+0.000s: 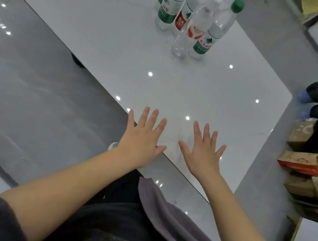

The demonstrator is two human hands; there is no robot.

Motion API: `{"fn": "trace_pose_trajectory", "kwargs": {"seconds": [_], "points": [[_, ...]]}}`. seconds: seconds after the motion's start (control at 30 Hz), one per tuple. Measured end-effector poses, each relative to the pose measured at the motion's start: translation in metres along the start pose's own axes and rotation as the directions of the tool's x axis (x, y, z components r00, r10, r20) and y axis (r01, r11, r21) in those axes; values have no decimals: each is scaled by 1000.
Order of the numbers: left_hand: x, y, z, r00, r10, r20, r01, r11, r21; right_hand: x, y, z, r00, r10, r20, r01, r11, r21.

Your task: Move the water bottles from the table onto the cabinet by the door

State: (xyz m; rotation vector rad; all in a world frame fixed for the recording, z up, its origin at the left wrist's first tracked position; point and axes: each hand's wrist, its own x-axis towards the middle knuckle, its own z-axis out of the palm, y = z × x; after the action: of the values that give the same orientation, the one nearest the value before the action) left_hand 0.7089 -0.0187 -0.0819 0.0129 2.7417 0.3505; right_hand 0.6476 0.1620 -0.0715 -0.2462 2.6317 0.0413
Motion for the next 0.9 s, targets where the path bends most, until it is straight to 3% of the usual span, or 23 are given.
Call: {"fn": "trace_pose_trajectory", "kwargs": {"seconds": [0.43,0.63,0.77,0.9], "points": [[134,-112,-57,999,4,32,-5,999,41,134,-79,-46,992,130,2,-126,955,270],[182,-153,-82,998,-1,65,2,1000,-15,184,-116,-74,974,224,3,-202,871,448],[224,-182,-102,996,9,89,-2,997,-79,209,-137,-84,941,339,2,-275,758,591],[264,-207,-115,999,21,40,-10,967,-254,230,-154,-90,888,459,-36,-240,529,814]]}}
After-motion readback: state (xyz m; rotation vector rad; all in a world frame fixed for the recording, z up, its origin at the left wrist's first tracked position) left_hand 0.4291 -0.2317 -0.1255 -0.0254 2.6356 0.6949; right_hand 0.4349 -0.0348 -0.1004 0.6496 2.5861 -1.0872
